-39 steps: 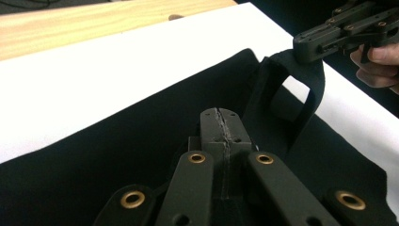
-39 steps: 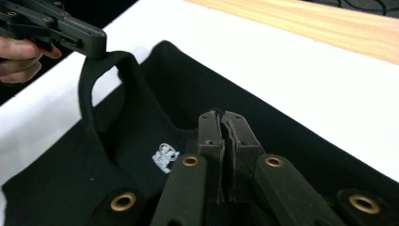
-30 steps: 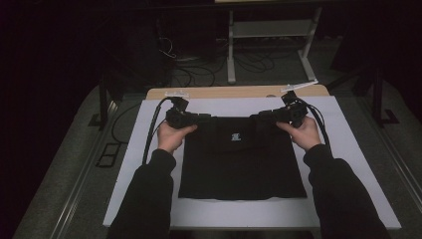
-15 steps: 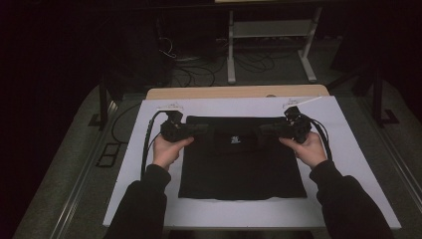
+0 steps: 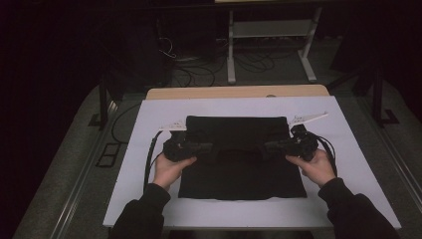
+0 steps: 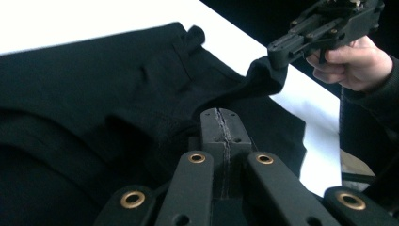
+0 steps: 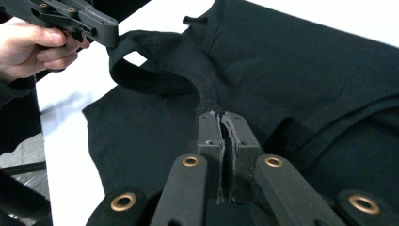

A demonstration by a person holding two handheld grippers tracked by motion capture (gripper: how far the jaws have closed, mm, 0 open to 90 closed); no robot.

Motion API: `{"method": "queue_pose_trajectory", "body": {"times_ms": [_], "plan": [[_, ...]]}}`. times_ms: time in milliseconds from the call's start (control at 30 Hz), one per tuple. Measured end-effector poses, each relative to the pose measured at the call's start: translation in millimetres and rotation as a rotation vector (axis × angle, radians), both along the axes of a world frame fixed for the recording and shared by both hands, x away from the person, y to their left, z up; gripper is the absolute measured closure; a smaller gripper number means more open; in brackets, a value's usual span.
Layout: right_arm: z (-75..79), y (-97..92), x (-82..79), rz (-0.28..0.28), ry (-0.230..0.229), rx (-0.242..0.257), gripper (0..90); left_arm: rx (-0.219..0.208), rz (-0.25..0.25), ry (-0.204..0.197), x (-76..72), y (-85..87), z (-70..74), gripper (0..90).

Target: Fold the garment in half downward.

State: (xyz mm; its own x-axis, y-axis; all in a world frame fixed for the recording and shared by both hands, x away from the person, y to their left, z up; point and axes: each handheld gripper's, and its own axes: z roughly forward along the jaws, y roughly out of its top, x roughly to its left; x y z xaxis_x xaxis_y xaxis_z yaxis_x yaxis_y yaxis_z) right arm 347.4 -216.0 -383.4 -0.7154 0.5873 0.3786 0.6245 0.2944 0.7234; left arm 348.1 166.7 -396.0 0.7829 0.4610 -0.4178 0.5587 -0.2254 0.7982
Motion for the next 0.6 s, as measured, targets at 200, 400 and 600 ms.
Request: {"method": "queue_pose_trajectory", "body": {"times_ms": [200, 400, 600], "plan": [[-13.2, -3.8, -11.0, 0.006, 0.027, -0.011, 84.5, 0.02, -0.015, 0.02, -11.8, 2.4, -6.2, 89.2], [-24.2, -7.3, -21.8, 0.01, 0.071, -0.019, 84.5, 0.053, -0.062, 0.04, -32.4, 4.1, -13.8, 89.2], [-30.2, -6.1, -32.6, 0.029, 0.093, -0.033, 84.5, 0.099, -0.09, 0.061, -43.6, 5.2, -21.8, 89.2]]}}
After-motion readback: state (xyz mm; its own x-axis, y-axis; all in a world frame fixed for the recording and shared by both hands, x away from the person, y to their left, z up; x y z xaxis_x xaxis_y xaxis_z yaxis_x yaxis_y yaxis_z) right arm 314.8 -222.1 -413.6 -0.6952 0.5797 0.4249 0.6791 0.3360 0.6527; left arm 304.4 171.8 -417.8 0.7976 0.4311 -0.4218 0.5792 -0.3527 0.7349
